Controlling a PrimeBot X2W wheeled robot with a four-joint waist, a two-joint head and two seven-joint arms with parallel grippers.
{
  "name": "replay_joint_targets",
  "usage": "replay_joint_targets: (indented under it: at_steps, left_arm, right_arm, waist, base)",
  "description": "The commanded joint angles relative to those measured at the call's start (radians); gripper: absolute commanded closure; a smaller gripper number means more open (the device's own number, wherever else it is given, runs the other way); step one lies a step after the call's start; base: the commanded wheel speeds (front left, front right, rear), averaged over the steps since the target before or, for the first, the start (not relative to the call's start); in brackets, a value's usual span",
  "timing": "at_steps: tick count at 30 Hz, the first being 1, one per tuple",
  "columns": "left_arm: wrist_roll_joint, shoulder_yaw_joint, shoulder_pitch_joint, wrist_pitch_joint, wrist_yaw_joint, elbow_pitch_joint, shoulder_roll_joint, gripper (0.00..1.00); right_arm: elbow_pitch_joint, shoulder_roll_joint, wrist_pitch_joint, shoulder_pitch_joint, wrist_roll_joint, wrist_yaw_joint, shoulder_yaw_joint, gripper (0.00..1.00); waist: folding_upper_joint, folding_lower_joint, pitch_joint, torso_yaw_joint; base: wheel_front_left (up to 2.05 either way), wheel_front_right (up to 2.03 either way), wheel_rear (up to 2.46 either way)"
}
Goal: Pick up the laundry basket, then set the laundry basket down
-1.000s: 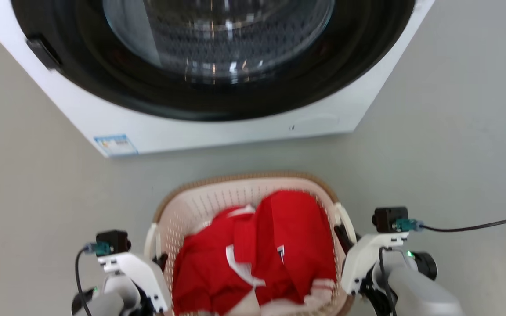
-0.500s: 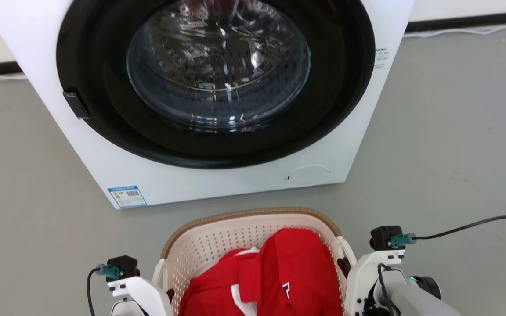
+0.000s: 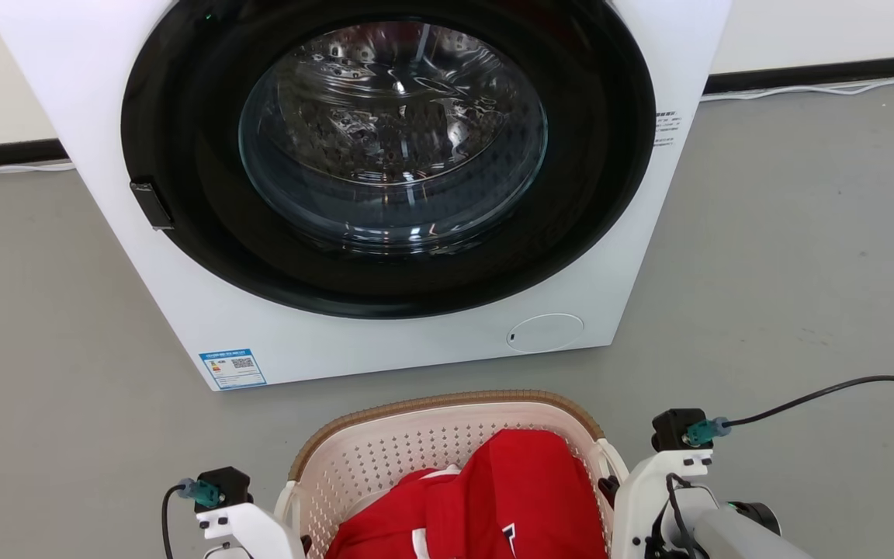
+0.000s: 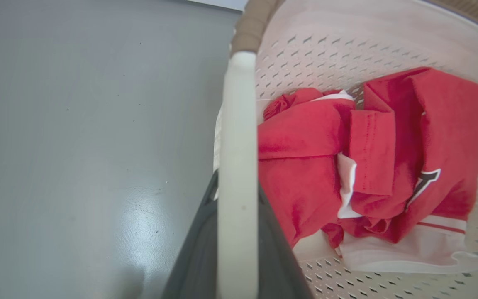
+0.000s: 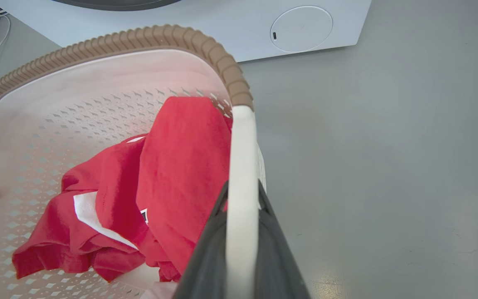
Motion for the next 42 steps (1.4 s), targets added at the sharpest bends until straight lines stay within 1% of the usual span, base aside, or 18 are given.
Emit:
replay_joint_targets:
  at_steps: [1,33,42]
  left_arm:
    - [-0.011,0.020,-0.020,-0.008,-0.007,-0.014,0.017,1.00]
    - [-0.050,-0.011,-0.023,-0.034,-0.007,-0.010,0.018,1.00]
    - [-0.055,-0.015,-0.039,-0.051,-0.007,-0.010,0.024,1.00]
  right_arm:
    - [-0.008,0.005,0.002,-0.007,0.004,0.002,0.018,1.00]
    - [-0.006,0.005,-0.033,-0.022,0.075,0.002,0.095,1.00]
    - [-0.006,0.005,-0.058,-0.038,0.089,0.002,0.110,1.00]
  waist:
    - [-0.0001,0.0000,-0.001,-0.001]
    - [-0.0001,0.0000,0.009,-0.010]
    - [-0.0001,0.0000,0.039,-0.011]
  base:
    - [0.00,0.00,0.00]
    - [0.00,0.00,0.00]
    - [0.00,0.00,0.00]
